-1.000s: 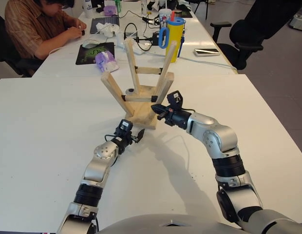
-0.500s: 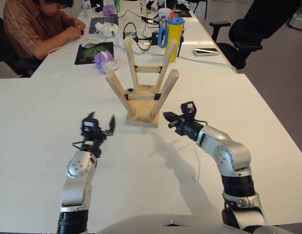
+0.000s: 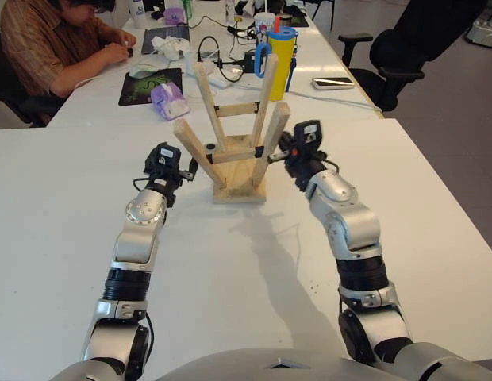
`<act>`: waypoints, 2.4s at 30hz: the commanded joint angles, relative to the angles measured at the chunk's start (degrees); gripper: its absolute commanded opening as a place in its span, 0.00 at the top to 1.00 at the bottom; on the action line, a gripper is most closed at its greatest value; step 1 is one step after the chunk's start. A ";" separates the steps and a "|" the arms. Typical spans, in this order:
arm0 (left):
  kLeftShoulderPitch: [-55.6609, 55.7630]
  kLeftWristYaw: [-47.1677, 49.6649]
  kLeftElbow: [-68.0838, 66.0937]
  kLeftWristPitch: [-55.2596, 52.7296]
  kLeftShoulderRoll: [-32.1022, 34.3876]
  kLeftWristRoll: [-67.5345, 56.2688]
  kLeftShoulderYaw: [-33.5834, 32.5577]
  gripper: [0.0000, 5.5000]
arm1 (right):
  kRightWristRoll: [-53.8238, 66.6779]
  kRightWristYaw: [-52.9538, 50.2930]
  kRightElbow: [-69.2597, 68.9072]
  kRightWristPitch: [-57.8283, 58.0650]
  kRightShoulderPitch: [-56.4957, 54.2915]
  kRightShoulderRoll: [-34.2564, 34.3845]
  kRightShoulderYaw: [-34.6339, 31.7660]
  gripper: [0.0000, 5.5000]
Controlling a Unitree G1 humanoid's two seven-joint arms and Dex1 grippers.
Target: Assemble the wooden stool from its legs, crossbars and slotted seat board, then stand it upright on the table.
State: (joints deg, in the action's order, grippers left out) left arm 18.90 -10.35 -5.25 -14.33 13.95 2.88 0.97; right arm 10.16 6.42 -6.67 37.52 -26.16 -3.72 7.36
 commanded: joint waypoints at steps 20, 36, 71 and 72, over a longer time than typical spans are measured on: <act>-13.20 -9.93 0.46 0.93 6.27 2.54 5.09 0.28 | 2.61 45.42 53.96 -38.11 -27.17 -11.12 -6.96 0.99; -7.07 -4.91 -5.63 -0.22 0.85 3.47 6.69 0.28 | 1.28 39.28 14.76 -21.22 2.75 -0.05 3.63 0.99; -24.63 -9.38 19.04 -8.15 5.79 6.62 10.00 0.28 | -6.38 13.86 -0.50 -9.02 28.22 -12.70 -4.35 0.99; -24.47 -9.72 19.49 -8.60 5.86 6.53 10.06 0.28 | -5.93 14.16 -1.70 -7.54 28.90 -12.52 -3.78 0.99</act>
State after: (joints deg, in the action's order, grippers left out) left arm -6.38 -18.82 13.82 -21.49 19.35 9.59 10.30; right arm 3.28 19.52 -6.42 26.35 1.47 -16.59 1.94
